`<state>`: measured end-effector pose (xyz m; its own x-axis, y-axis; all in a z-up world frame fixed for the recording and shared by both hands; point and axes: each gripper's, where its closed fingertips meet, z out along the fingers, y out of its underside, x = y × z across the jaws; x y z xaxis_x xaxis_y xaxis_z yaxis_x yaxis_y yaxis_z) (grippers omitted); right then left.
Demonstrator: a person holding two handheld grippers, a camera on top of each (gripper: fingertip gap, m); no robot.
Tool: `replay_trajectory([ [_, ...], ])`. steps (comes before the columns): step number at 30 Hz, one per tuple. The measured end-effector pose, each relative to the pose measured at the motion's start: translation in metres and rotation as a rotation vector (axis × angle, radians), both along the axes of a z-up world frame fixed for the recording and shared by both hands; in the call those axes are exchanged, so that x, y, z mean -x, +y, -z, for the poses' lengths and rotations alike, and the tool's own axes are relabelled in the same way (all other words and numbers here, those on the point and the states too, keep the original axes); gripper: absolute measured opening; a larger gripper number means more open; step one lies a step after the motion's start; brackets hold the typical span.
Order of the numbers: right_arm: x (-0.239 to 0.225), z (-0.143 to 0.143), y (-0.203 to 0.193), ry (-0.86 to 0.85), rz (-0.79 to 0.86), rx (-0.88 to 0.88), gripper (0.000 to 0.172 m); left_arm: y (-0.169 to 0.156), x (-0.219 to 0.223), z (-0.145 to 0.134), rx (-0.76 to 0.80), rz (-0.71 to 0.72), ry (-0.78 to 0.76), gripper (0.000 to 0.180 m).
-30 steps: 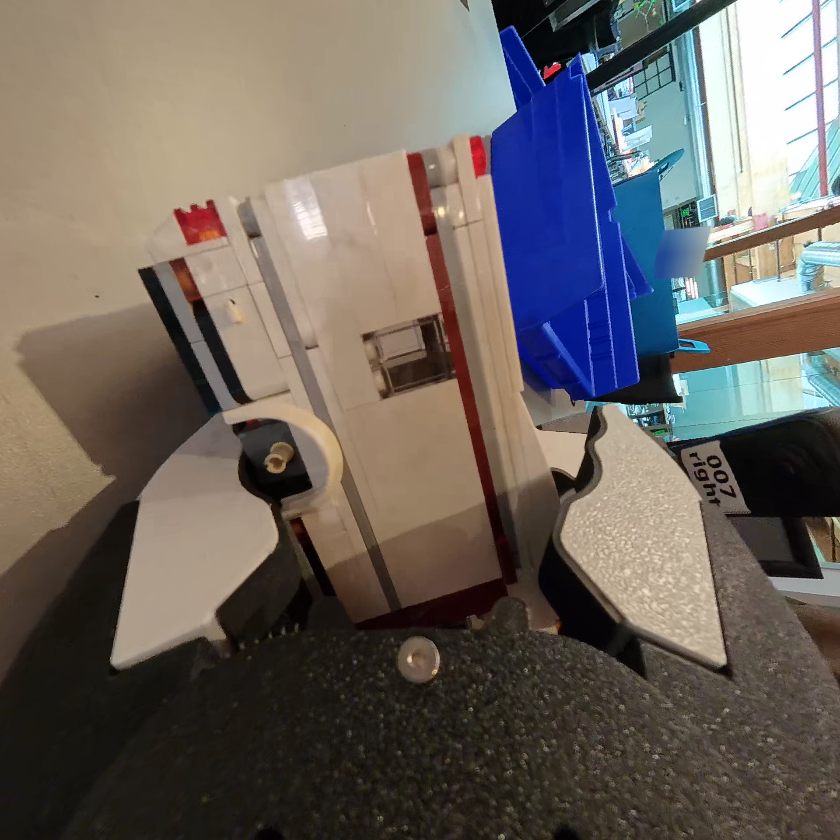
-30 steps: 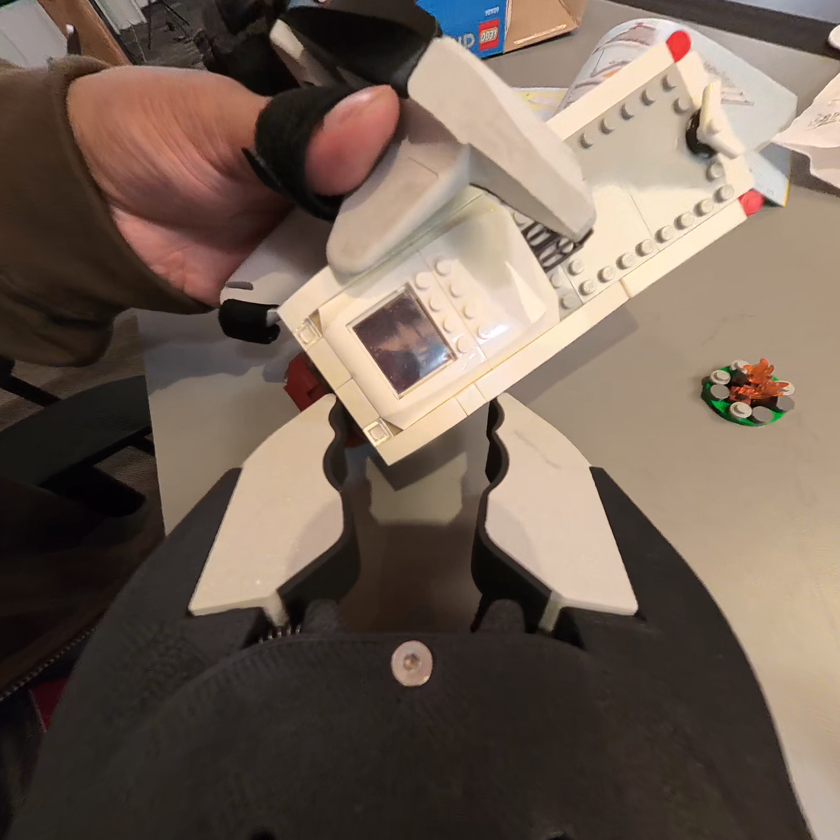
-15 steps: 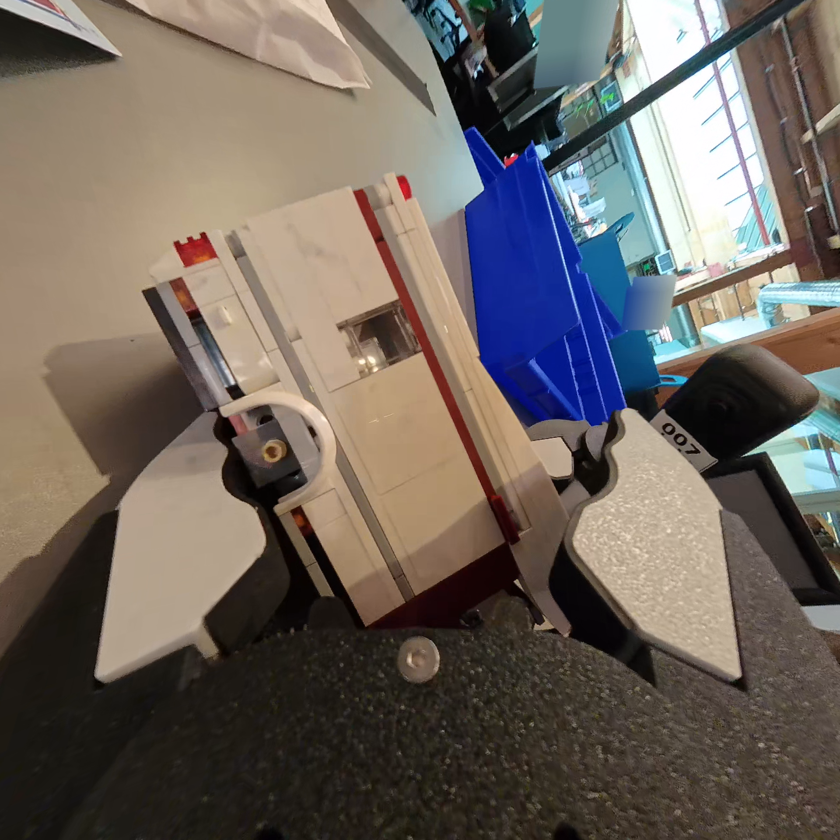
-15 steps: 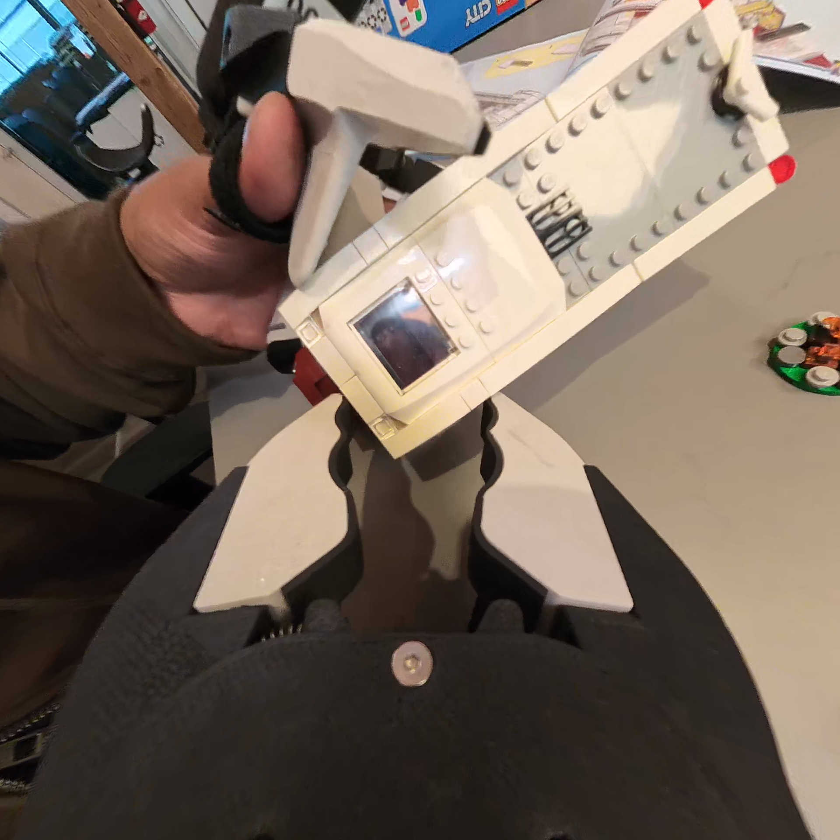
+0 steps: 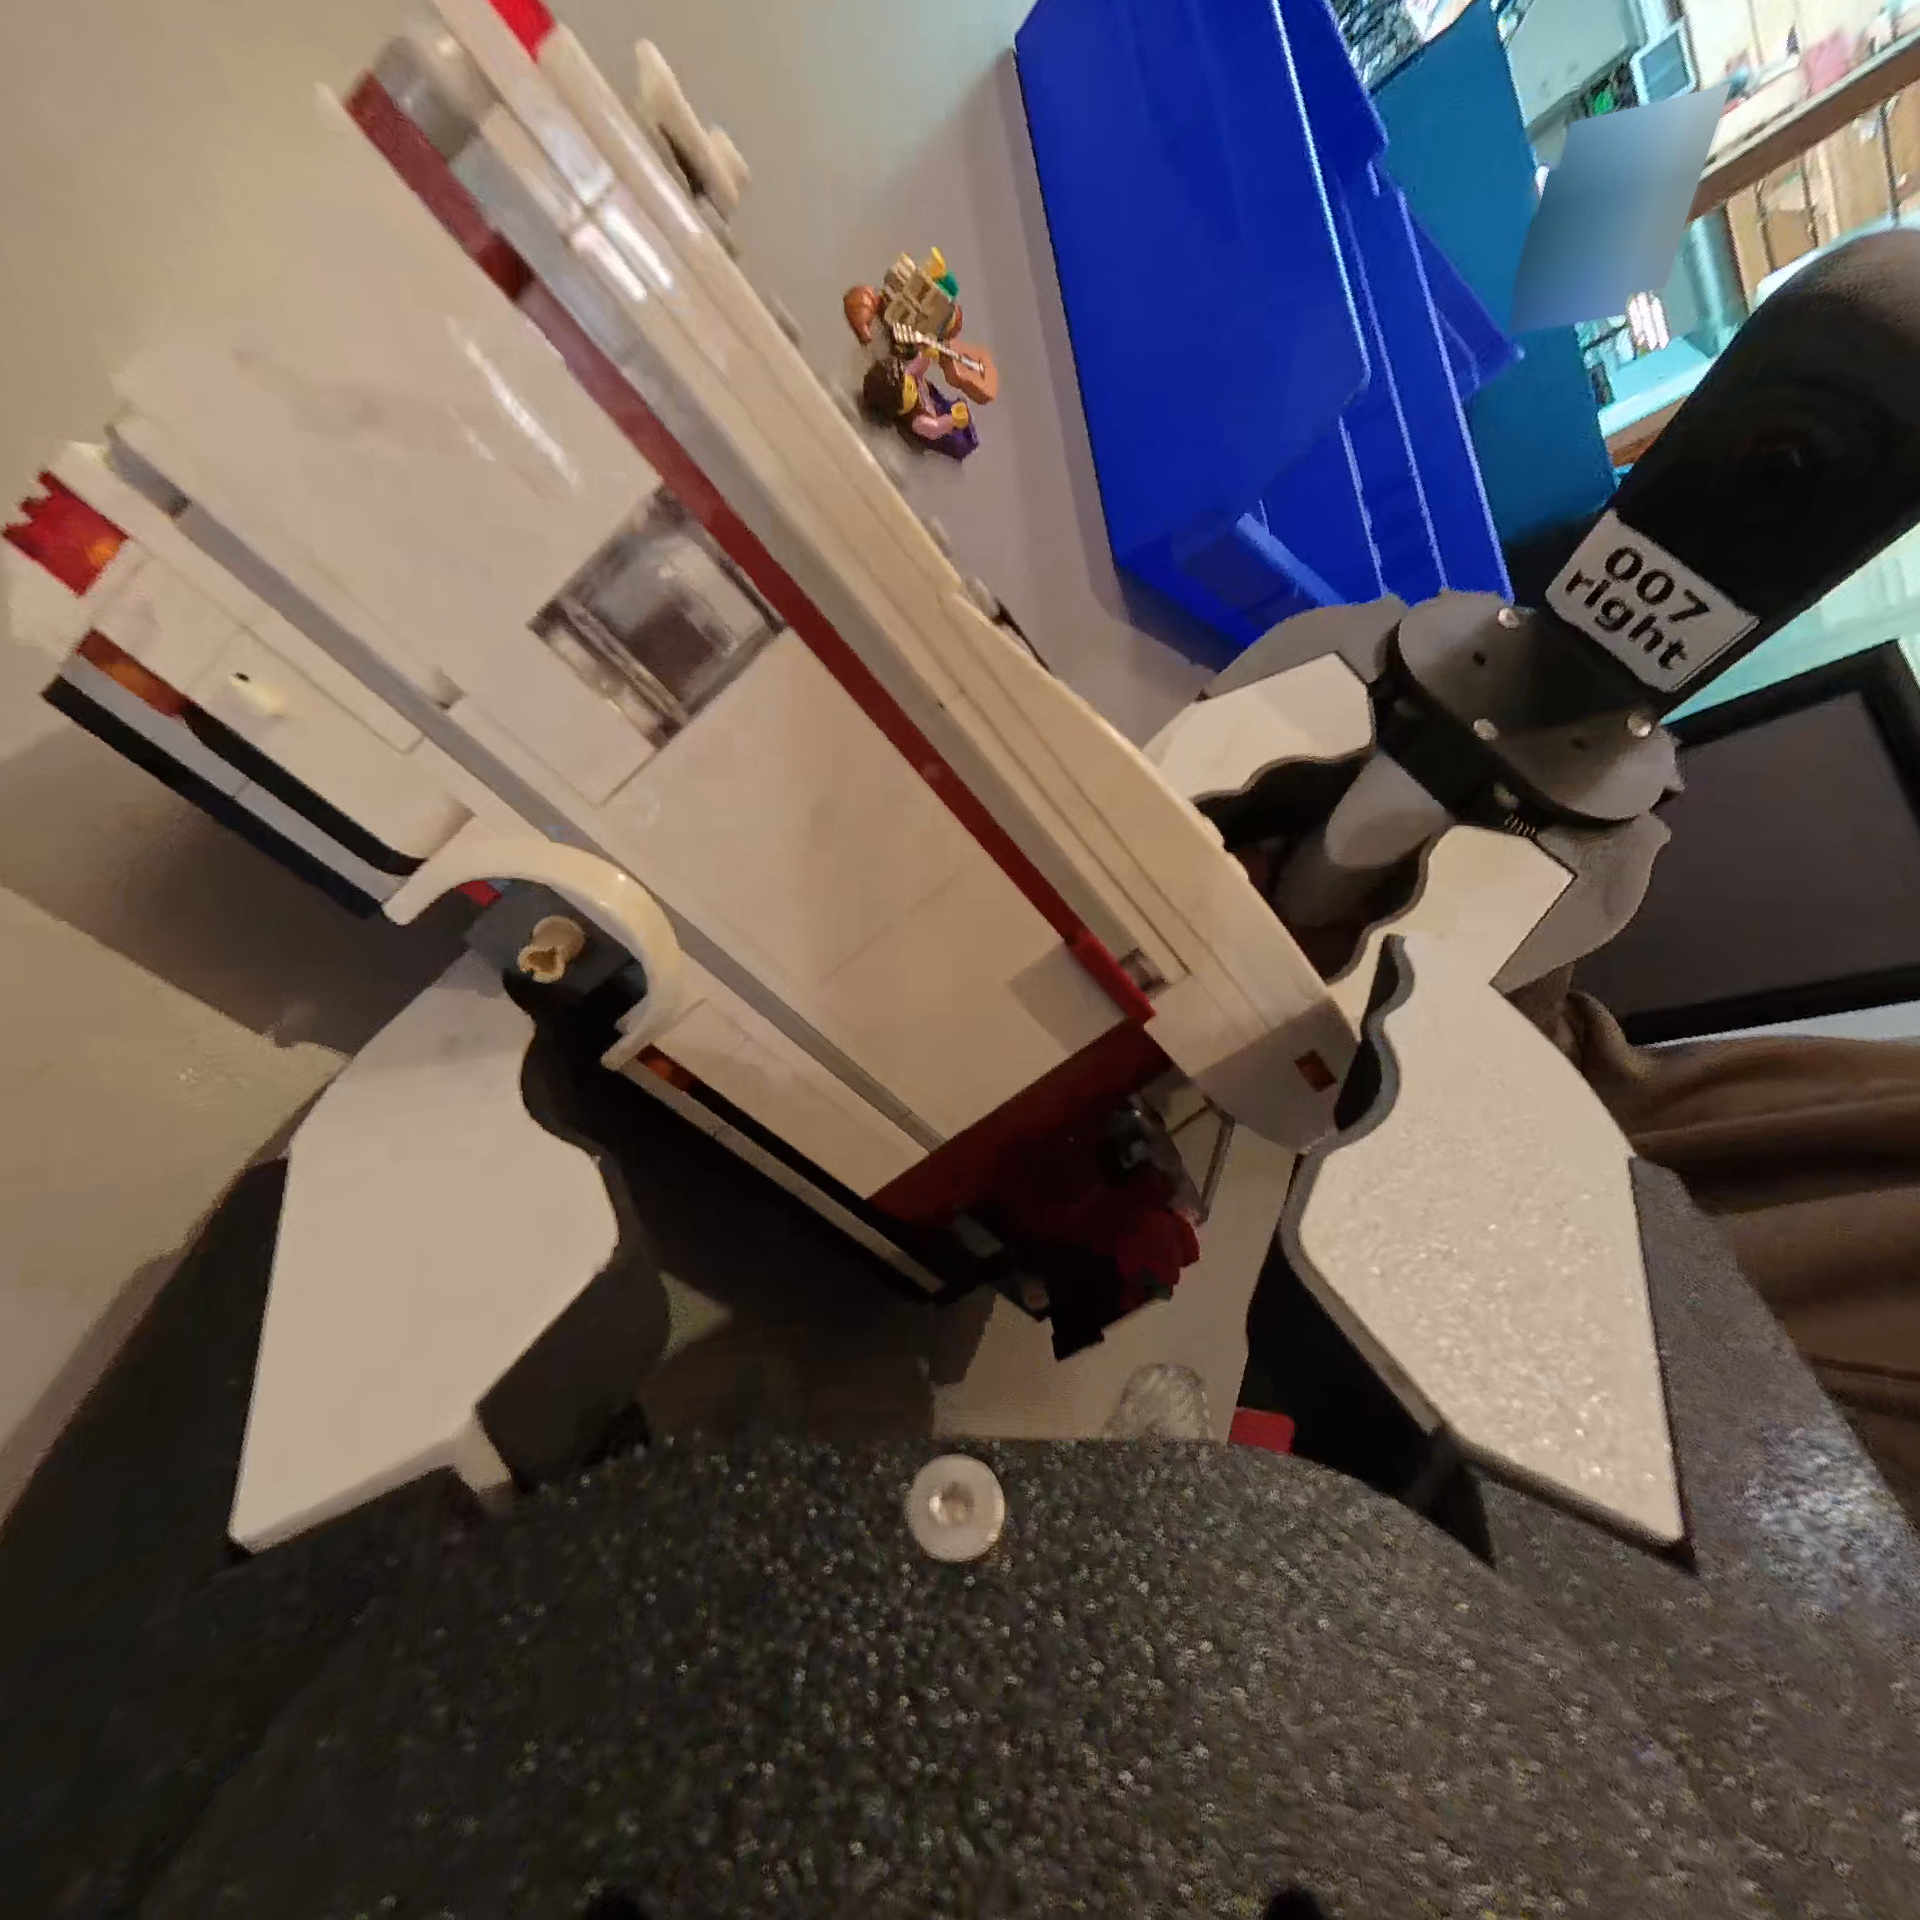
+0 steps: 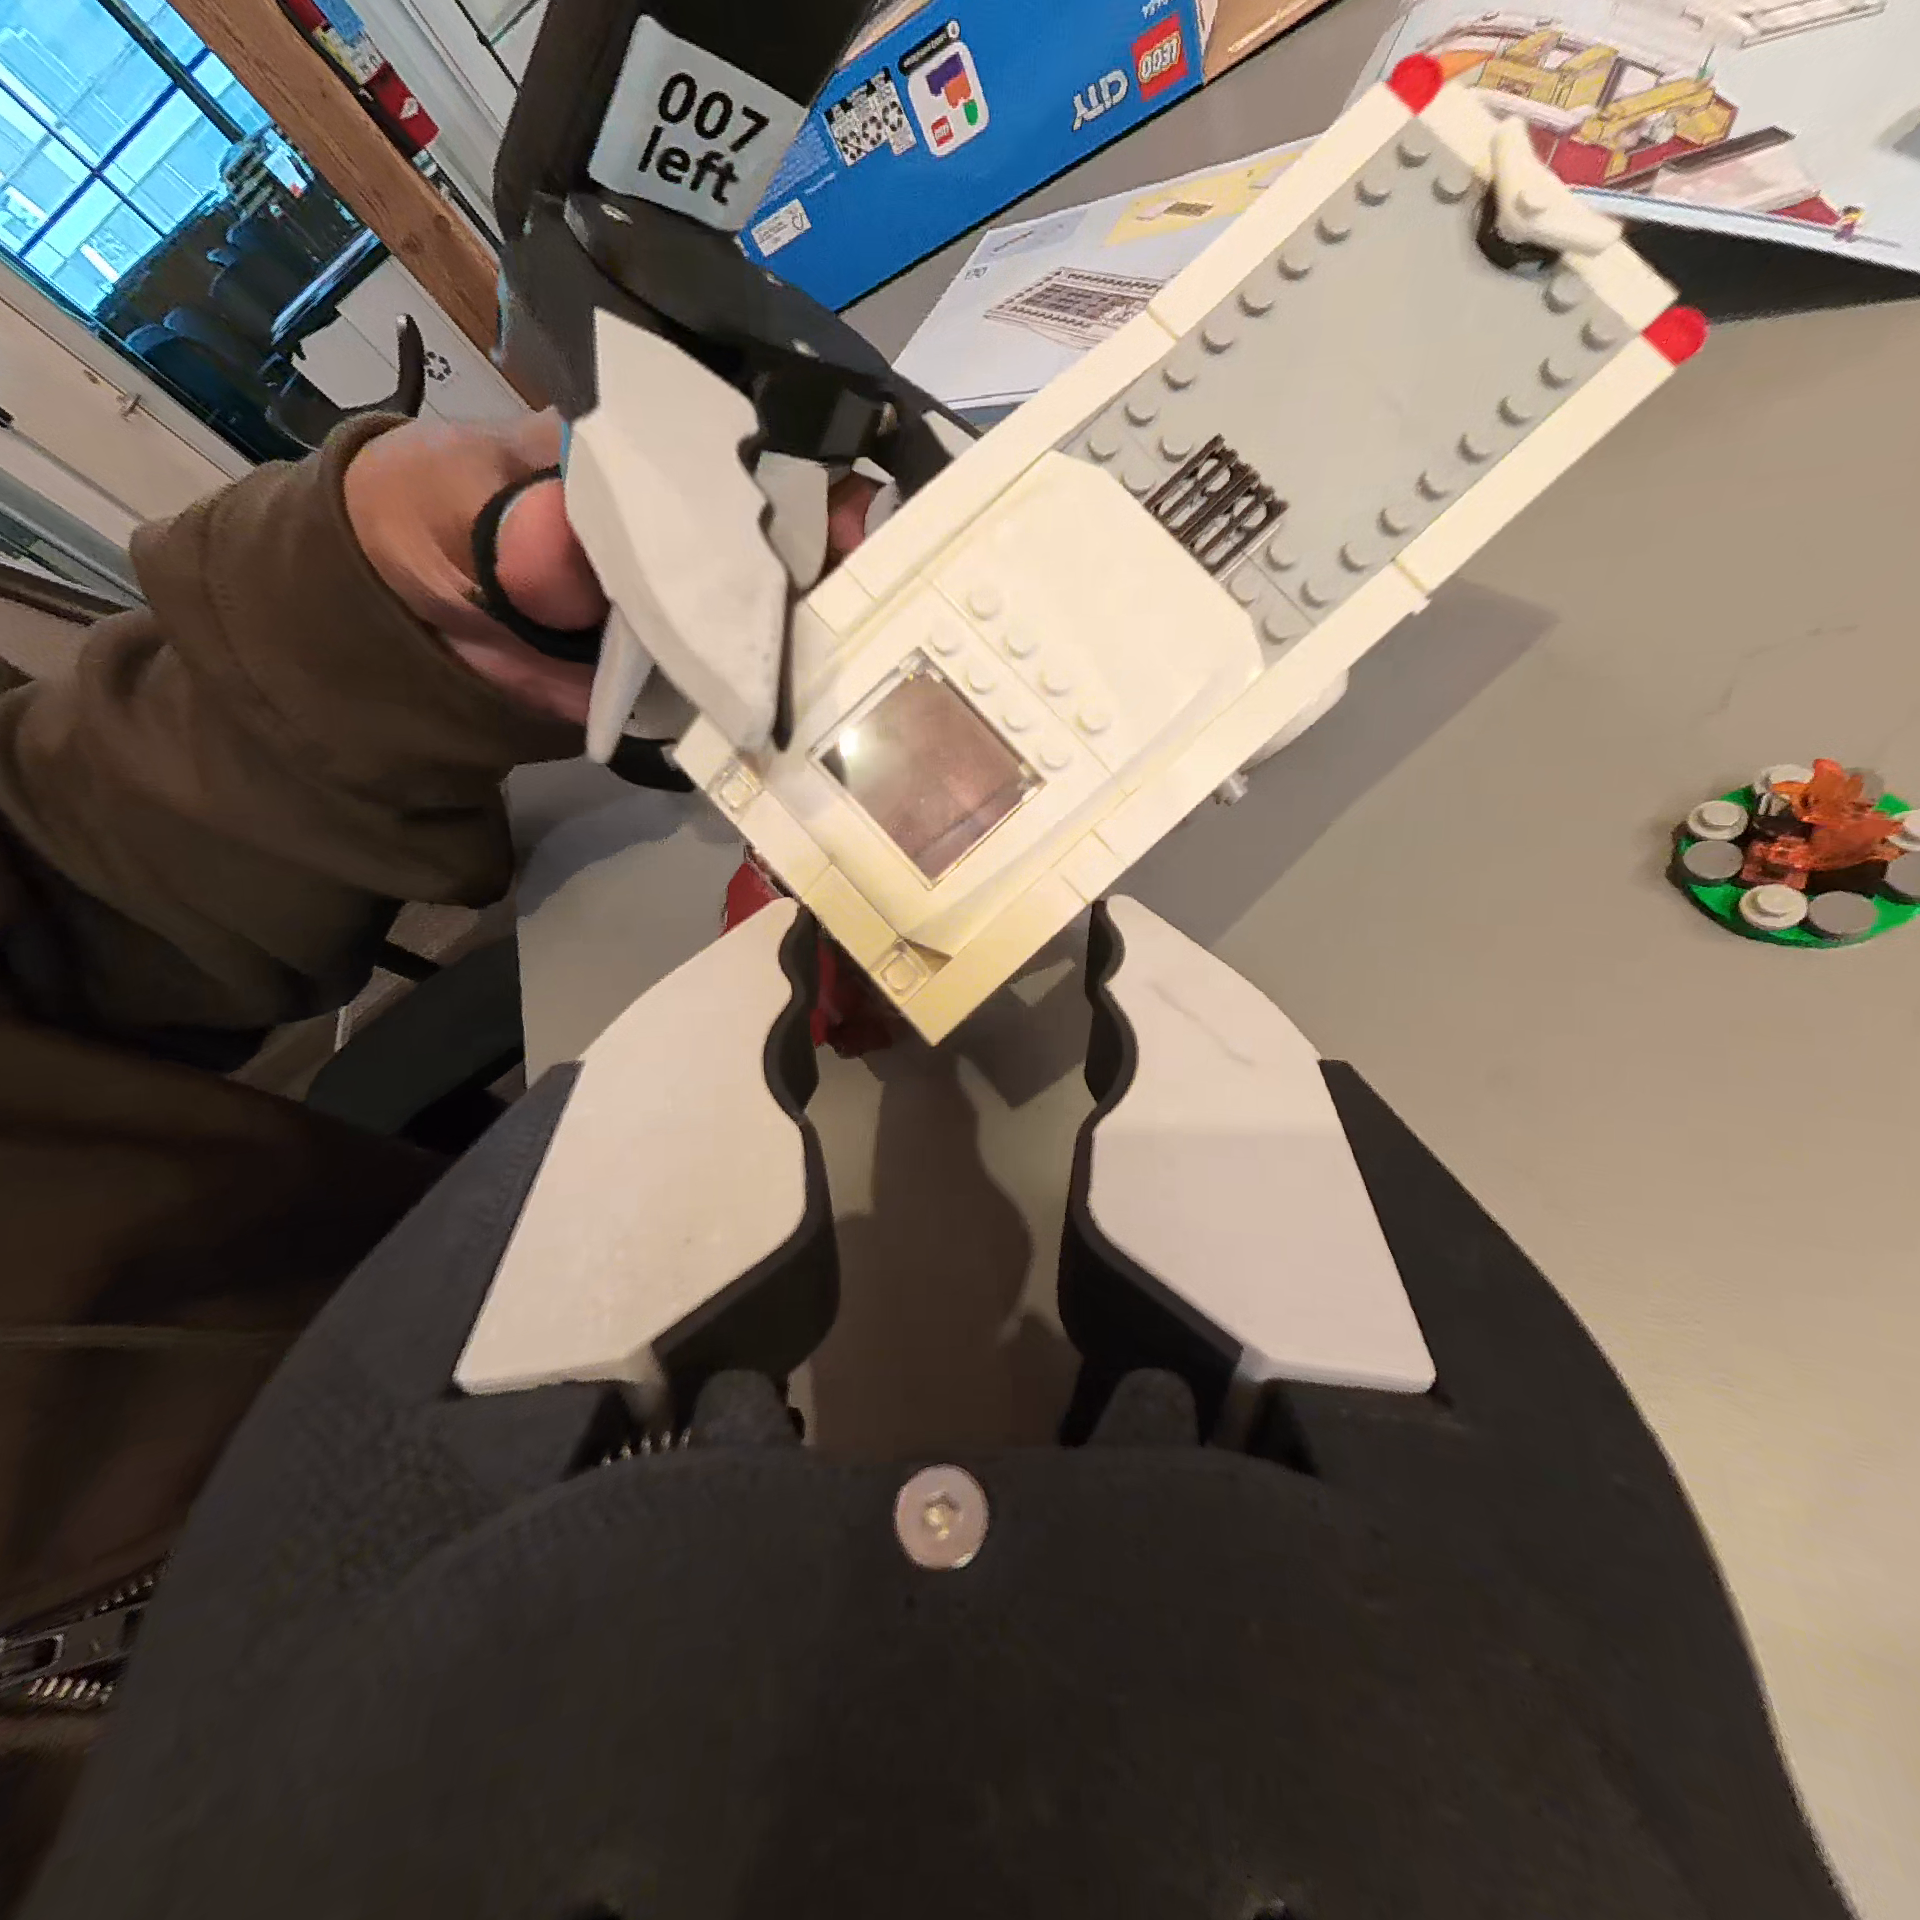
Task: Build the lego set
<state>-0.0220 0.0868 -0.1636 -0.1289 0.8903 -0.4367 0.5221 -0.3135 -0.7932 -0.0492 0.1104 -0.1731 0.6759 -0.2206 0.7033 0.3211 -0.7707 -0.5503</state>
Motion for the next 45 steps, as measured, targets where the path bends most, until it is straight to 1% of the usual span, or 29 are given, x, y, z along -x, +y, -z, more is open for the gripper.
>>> replay_trajectory([
  [9,0.007,-0.005,-0.002,-0.032,-0.007,-0.126,0.047,-0.022,0.008,0.004,0.038,0.027,0.069,0.145],
  [13,0.011,-0.007,-0.007,-0.04,-0.029,-0.15,0.047,-0.031,0.014,0.006,0.063,0.028,0.092,0.145],
  [15,0.013,-0.008,-0.009,-0.038,-0.039,-0.14,0.048,-0.03,0.018,0.003,0.046,-0.006,0.054,0.143],
  [16,0.014,-0.009,-0.011,-0.032,-0.048,-0.124,0.049,-0.028,0.02,0.001,0.031,-0.035,0.008,0.141],
  [19,0.015,-0.012,-0.017,-0.005,-0.047,-0.089,0.055,-0.024,0.028,-0.011,-0.012,-0.143,-0.209,0.137],
  [20,0.016,-0.012,-0.02,-0.001,-0.041,-0.088,0.057,-0.024,0.032,-0.013,-0.024,-0.171,-0.255,0.135],
  [22,0.02,-0.007,-0.025,-0.009,-0.029,-0.115,0.059,-0.026,0.035,-0.013,-0.042,-0.192,-0.252,0.137],
  [25,0.026,0.001,-0.028,-0.032,-0.002,-0.197,0.059,-0.027,0.044,-0.007,-0.064,-0.239,-0.128,0.138],
  [28,0.03,0.004,-0.02,-0.049,0.048,-0.273,0.055,-0.031,0.055,-0.002,-0.071,-0.269,-0.011,0.139],
  [29,0.03,0.004,-0.017,-0.054,0.057,-0.286,0.056,-0.033,0.055,-0.002,-0.072,-0.264,-0.012,0.139],
  [32,0.029,0.004,-0.005,-0.065,0.109,-0.315,0.055,-0.038,0.045,-0.015,-0.117,-0.235,-0.083,0.138],
  [34,0.026,0.003,0.008,-0.073,0.154,-0.341,0.052,-0.038,0.038,-0.017,-0.134,-0.22,-0.075,0.146],
  [35,0.023,0.003,0.016,-0.078,0.179,-0.353,0.051,-0.037,0.035,-0.015,-0.141,-0.207,-0.056,0.146],
  [36,0.021,0.003,0.024,-0.084,0.206,-0.365,0.05,-0.036,0.032,-0.015,-0.148,-0.197,-0.049,0.146],
  [41,-0.001,0.003,0.07,-0.127,0.342,-0.406,0.046,-0.021,0.007,-0.019,-0.165,-0.175,-0.121,0.145],
  [44,-0.016,0.001,0.095,-0.144,0.411,-0.441,0.046,-0.011,-0.017,-0.019,-0.179,-0.11,-0.12,0.145],
  [45,-0.022,0.0,0.101,-0.148,0.43,-0.463,0.047,-0.009,-0.024,-0.021,-0.189,-0.085,-0.13,0.142],
])
